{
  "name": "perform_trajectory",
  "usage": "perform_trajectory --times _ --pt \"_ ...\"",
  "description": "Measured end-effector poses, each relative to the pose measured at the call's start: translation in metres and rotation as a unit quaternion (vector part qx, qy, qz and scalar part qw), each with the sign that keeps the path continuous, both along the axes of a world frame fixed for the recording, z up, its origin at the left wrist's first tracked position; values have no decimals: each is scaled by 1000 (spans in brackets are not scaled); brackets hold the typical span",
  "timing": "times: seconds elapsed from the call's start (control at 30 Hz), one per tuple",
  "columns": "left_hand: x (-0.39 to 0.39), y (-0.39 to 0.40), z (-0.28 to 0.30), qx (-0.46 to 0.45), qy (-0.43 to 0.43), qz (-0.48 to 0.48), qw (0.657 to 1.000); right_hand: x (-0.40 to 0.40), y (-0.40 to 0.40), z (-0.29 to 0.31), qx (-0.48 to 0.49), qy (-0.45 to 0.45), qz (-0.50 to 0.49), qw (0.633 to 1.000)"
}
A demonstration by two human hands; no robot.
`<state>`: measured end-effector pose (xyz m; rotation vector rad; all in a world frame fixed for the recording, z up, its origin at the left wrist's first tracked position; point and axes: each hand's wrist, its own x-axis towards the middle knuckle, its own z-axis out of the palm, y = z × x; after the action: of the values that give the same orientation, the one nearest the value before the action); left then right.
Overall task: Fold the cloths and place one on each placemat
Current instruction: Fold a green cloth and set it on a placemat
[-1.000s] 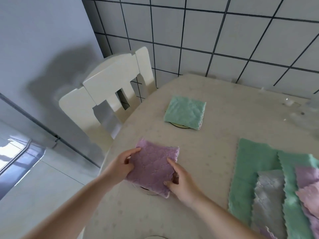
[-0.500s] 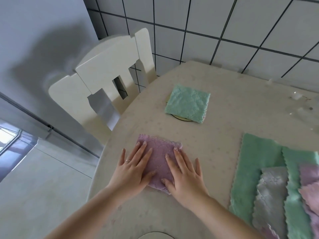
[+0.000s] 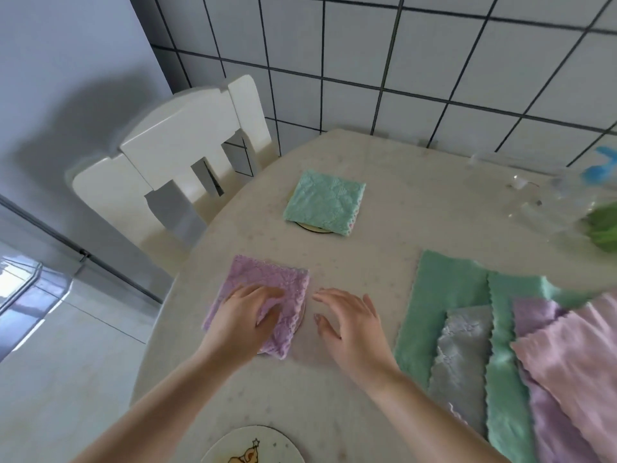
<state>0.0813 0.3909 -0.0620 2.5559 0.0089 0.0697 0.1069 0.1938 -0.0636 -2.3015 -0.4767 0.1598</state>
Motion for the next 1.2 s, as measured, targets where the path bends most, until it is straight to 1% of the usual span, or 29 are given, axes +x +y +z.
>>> perform_trajectory --times 0.1,0.2,0.3,0.4,0.53,0.63,0.73,0.87,0.93,1.03,1.13,1.2 --pt "-12 -59 18 -72 4 -25 997 -14 -44 15 40 5 -16 999" --pt "-24 -125 26 -116 2 -70 991 -31 -107 23 49 -12 -35 998" --pt "-37 -193 29 -129 10 -105 986 -55 -177 27 43 -32 -62 997" --pt "-48 -250 30 -127 10 -128 984 -79 -241 27 27 -22 -81 996" --pt "-60 -314 27 -124 2 -139 983 -110 -319 22 16 -37 -103 994" --pt "-65 -346 18 -92 10 -161 983 -126 -360 10 2 -39 -129 991" --pt "-63 -364 1 -32 6 -201 979 -137 -384 -12 -63 -69 -137 986" --pt "-51 -379 -30 63 -47 -248 965 -137 -392 -35 -175 -75 -125 974" --pt "-42 -387 -37 90 -87 -258 958 -133 -392 -45 -187 -113 -135 967" --pt "-31 -394 -49 103 -151 -260 948 -125 -394 -55 -183 -170 -136 959" --pt "-18 -396 -59 103 -213 -263 935 -115 -398 -56 -193 -187 -140 953" --pt "-11 -395 -61 119 -240 -261 927 -112 -400 -50 -205 -174 -139 953"
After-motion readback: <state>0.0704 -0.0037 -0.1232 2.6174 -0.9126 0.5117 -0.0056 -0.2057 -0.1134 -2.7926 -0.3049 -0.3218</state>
